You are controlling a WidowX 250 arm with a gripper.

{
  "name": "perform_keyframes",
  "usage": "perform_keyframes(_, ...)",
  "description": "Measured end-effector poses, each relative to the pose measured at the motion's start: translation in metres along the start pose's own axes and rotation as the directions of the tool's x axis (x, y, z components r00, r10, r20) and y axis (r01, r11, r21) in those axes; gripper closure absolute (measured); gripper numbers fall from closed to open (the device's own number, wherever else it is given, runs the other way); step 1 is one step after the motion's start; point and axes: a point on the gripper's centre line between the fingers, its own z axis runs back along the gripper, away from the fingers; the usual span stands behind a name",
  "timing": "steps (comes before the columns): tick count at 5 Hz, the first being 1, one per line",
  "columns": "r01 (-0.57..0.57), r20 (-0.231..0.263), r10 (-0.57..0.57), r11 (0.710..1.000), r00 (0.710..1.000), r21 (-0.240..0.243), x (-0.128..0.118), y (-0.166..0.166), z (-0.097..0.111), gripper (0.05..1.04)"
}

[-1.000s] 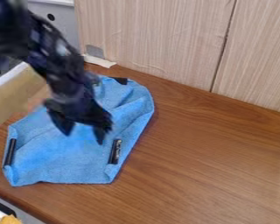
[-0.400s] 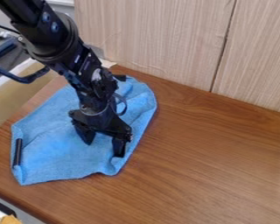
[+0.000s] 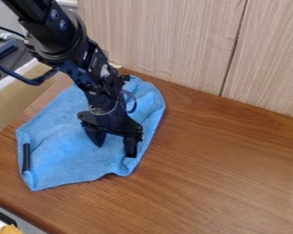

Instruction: Move the cloth from left to right

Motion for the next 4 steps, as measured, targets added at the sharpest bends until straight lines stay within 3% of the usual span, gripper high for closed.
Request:
perform_keyframes(2, 0.045, -0.003, -0.045, 0.998, 0.999, -0.045, 0.004, -0.035, 0.0, 0.082)
perform_keyframes(4, 0.171, -0.005, -0.172, 0.981, 0.985, -0.092, -0.013, -0.08, 0.005, 0.084)
